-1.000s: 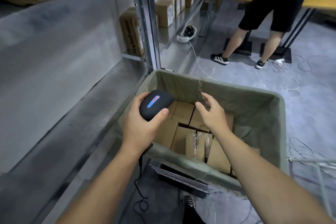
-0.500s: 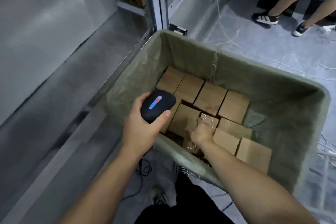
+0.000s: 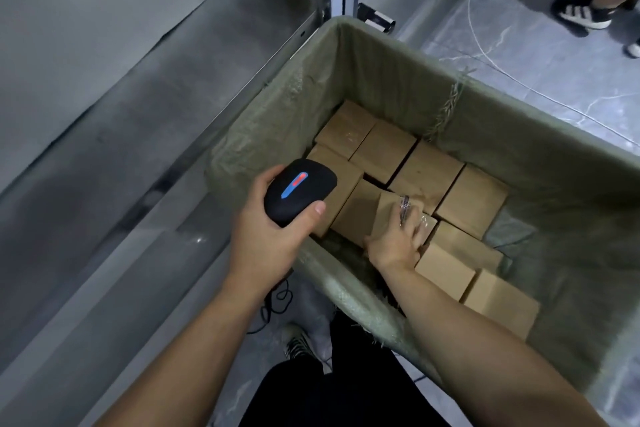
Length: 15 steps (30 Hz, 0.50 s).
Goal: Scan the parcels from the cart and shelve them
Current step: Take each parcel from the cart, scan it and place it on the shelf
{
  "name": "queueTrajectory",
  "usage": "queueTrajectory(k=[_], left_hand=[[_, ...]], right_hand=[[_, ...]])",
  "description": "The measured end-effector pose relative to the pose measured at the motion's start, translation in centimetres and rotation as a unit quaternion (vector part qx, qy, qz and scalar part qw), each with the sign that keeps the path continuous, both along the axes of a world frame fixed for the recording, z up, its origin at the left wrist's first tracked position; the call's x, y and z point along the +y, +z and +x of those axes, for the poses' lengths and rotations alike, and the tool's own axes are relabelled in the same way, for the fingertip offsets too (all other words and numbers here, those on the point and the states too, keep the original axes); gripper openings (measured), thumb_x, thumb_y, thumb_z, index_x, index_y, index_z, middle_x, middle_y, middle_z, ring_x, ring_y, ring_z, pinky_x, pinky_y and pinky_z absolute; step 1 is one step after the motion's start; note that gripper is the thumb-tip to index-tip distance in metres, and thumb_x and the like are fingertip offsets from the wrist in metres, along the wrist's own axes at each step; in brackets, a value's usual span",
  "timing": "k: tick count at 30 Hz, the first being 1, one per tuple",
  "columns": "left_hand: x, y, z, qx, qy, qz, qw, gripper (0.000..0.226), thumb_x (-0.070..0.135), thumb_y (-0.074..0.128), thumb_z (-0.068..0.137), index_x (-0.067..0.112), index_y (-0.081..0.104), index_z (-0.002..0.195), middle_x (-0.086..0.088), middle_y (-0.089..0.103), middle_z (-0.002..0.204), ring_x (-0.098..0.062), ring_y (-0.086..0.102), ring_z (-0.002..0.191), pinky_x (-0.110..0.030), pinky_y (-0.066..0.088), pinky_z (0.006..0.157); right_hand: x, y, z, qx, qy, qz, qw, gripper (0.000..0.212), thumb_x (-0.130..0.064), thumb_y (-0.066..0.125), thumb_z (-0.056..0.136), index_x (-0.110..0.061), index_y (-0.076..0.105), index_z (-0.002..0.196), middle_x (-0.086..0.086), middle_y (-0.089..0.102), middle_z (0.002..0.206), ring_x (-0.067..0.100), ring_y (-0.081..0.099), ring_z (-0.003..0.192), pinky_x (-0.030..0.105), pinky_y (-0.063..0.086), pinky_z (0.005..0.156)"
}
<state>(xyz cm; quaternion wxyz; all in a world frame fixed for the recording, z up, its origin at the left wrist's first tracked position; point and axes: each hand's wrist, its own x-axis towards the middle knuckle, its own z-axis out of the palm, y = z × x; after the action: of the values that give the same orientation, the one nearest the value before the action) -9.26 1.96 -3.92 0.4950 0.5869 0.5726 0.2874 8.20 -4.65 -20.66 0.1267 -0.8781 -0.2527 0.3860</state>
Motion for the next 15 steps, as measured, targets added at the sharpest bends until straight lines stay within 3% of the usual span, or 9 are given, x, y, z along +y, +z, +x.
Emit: queueTrajectory(k=[4, 7, 11, 15], left_hand=[[0.2, -0.2, -0.2, 0.006, 0.012, -0.002, 1.000, 0.050, 0.041, 0.080, 0.071, 0.049, 0.056, 0.113, 0.029, 0.068, 0.107, -0.007, 0.071, 0.089, -0.038, 0.061, 0.080], [0.4, -0.4, 0.0, 0.007, 0.019, -0.008, 1.000, 0.049, 0.043, 0.079, 0.070, 0.049, 0.055, 0.112, 0.030, 0.068, 0.104, -0.008, 0.071, 0.088, -0.040, 0.062, 0.082], [0.9, -0.4, 0.4, 0.003, 0.023, -0.010, 1.000, 0.053, 0.056, 0.078, 0.064, 0.051, 0.054, 0.111, 0.028, 0.069, 0.105, -0.011, 0.072, 0.086, -0.035, 0.061, 0.079], [1.3, -0.2, 1.0, -0.007, 0.027, -0.008, 1.000, 0.054, 0.054, 0.079, 0.064, 0.049, 0.055, 0.112, 0.014, 0.072, 0.104, -0.015, 0.071, 0.082, -0.031, 0.059, 0.077]], right_hand=[[-0.4, 0.1, 1.0, 0.054, -0.034, 0.119, 0.991, 0.090, -0.026, 0.072, 0.089, -0.031, 0.016, 0.160, -0.004, -0.005, 0.169, 0.027, 0.000, 0.154, 0.047, 0.016, 0.124], [-0.5, 0.1, 2.0, 0.129, -0.022, 0.188, 0.973, 0.084, -0.014, 0.064, 0.093, -0.042, 0.018, 0.158, -0.002, 0.014, 0.168, 0.019, 0.014, 0.153, 0.040, 0.020, 0.124], [-0.5, -0.1, 2.8, 0.153, 0.035, 0.159, 0.975, 0.073, -0.008, 0.054, 0.100, -0.047, 0.026, 0.154, 0.003, 0.011, 0.168, 0.012, 0.010, 0.153, 0.019, 0.013, 0.115], [-0.8, 0.3, 3.4, 0.132, 0.046, 0.130, 0.982, 0.064, -0.027, 0.060, 0.100, -0.043, 0.029, 0.154, 0.002, 0.010, 0.168, 0.018, 0.010, 0.154, 0.020, 0.010, 0.111]])
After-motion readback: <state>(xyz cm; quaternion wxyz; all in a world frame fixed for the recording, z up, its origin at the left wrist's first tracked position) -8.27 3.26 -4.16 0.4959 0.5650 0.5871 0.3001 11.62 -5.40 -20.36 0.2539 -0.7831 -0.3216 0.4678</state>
